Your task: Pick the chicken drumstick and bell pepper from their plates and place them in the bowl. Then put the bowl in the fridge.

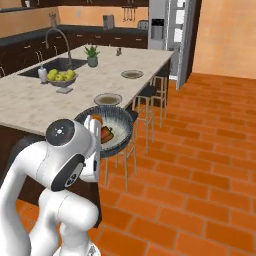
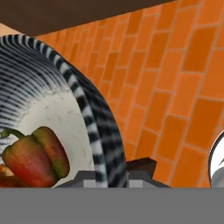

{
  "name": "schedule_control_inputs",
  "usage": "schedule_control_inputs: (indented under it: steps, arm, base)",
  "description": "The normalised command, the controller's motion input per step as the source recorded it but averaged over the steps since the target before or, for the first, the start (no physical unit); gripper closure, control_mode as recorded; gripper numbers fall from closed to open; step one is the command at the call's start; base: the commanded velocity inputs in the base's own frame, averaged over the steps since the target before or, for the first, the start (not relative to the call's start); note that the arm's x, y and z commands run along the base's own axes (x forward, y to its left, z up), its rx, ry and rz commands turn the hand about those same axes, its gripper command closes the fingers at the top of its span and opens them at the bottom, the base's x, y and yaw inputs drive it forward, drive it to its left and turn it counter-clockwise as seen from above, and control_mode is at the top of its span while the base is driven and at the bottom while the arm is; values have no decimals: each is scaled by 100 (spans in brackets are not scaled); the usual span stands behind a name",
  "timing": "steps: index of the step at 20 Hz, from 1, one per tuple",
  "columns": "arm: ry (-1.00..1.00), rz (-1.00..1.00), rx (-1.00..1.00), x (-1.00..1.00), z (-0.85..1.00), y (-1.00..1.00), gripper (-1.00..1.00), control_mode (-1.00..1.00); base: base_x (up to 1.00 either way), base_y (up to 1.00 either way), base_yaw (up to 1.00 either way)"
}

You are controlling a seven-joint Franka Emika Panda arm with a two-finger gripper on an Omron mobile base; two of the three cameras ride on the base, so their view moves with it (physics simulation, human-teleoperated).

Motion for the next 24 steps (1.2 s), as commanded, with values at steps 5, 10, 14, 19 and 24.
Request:
schedule_control_inputs:
  steps: [5, 10, 14, 19, 24]
  arm:
    - [0, 0, 0, 0, 0, 0, 100, 100]
    - [0, 0, 0, 0, 0, 0, 100, 100]
    - [0, 0, 0, 0, 0, 0, 100, 100]
    - [0, 0, 0, 0, 0, 0, 100, 100]
    - [0, 0, 0, 0, 0, 0, 100, 100]
  base:
    - [3, 100, -8]
    - [62, 100, -7]
    - [36, 100, -2]
    - [13, 100, 0]
    - [34, 100, 0]
